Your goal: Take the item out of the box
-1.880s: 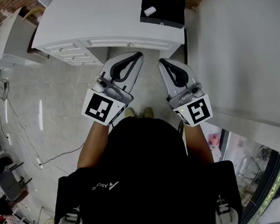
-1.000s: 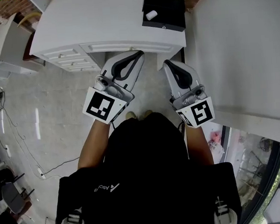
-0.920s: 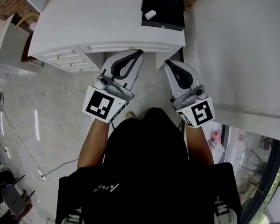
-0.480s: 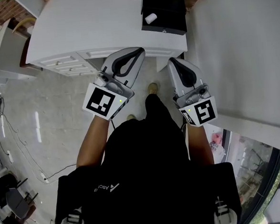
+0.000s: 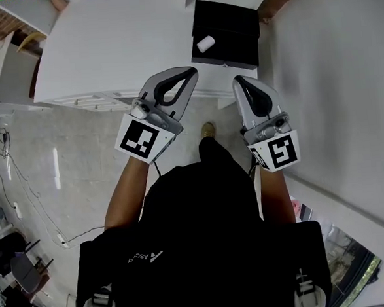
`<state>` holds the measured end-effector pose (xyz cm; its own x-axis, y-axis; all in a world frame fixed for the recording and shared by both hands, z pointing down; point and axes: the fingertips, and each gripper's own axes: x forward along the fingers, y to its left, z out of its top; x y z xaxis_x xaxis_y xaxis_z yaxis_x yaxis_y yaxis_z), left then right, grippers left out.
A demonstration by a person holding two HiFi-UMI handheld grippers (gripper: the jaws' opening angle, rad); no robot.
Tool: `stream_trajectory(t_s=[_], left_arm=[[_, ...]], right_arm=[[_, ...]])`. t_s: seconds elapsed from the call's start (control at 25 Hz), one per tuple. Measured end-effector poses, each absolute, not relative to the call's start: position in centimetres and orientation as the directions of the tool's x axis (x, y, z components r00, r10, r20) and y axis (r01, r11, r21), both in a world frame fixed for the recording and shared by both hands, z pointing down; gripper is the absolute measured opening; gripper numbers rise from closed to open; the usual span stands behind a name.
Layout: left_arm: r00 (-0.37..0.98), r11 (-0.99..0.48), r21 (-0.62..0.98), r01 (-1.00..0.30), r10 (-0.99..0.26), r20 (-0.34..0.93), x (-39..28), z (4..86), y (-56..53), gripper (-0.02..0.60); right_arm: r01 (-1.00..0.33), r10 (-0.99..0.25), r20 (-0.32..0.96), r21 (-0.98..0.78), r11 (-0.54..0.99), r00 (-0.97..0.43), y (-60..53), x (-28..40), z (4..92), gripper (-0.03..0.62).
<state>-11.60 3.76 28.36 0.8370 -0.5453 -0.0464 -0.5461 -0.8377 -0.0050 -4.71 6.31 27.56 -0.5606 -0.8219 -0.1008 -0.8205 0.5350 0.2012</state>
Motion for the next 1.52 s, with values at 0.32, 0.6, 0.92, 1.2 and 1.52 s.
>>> stream_trajectory(t_s=[0.32,0.6,0.92,1.2,1.52], left_arm=[[0.816,-0.821,-0.036,-0.570,-0.571,0.086,-7.1,32.1,-4.4,0.000],[0.767,-0.797,-0.022,-0.604,-0.588,0.257,-3.9,36.9,-9.7,0.003],[0.652,-0.797,-0.091,-0.598,-0.549,0.523,-1.5,43.1,-13.5,0.129],[0.540,-0.826,-0.129,-0.549,-0.468,0.700,-0.9,47.8,-14.7,0.167],[0.420,-0.868,-0.145,-0.476,-0.369,0.829,-0.6,51.7,-15.5,0.207]], right_arm=[[-0.803,-0.806,-0.082,0.183,0.567,-0.587,-0.5,0.0,28.8,0.002],[-0.782,-0.785,-0.062,0.162,0.601,-0.616,-4.5,3.4,30.4,0.002],[-0.763,-0.766,-0.056,0.155,0.627,-0.641,-7.8,6.2,31.1,0.002],[-0.761,-0.763,-0.046,0.135,0.635,-0.645,-9.6,6.9,32.0,0.002],[-0.778,-0.779,-0.042,0.116,0.618,-0.625,-10.5,6.8,32.0,0.002]])
